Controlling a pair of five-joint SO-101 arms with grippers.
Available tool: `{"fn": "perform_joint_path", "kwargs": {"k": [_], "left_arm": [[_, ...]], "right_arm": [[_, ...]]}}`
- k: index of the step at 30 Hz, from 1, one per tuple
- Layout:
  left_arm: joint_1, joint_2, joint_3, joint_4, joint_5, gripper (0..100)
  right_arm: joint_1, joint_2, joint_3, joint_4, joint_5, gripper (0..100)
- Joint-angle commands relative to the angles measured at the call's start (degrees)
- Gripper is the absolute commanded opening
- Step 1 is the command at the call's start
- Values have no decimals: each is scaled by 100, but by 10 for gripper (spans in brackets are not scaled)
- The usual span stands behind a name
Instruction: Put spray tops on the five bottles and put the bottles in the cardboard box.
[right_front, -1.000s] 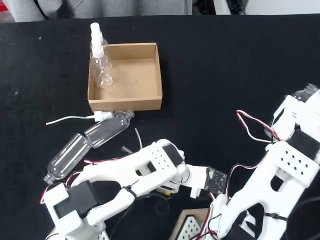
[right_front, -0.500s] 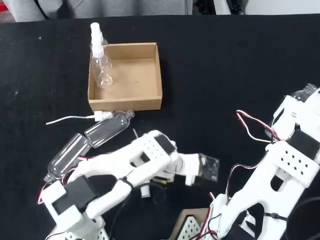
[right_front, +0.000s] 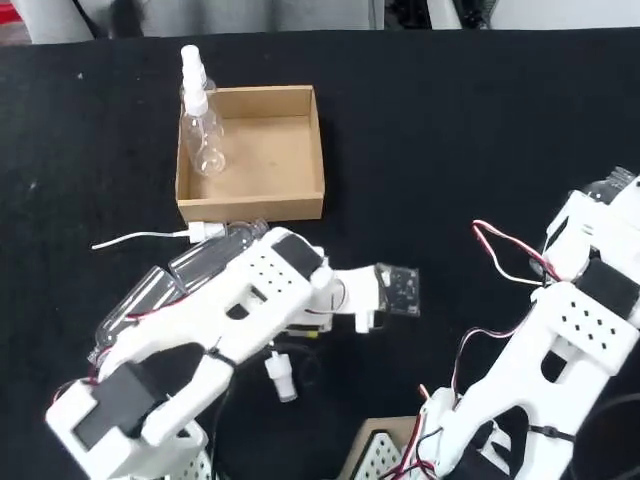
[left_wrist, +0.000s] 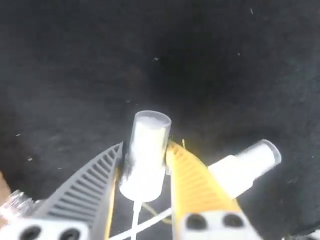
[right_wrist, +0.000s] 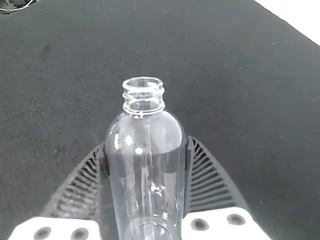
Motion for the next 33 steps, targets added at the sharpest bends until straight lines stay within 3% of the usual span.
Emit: {"fn": "perform_joint_path", "kwargs": {"k": [1,8,16,33], "left_arm": [[-57,-633,-145,-9,404,29],[-198,-985,-110,-211,554,30],[-514,-1389,-136,-897,2145,30],[-549,-2637,-92,-932,4299,30]], "right_arm": [[-114,-215,-312,-158,53,15],[-404,-215,-277,-158,70,15],[-607,-215,-242,-149,70,15],[-1116,-259,-154,-105,185,17]]}}
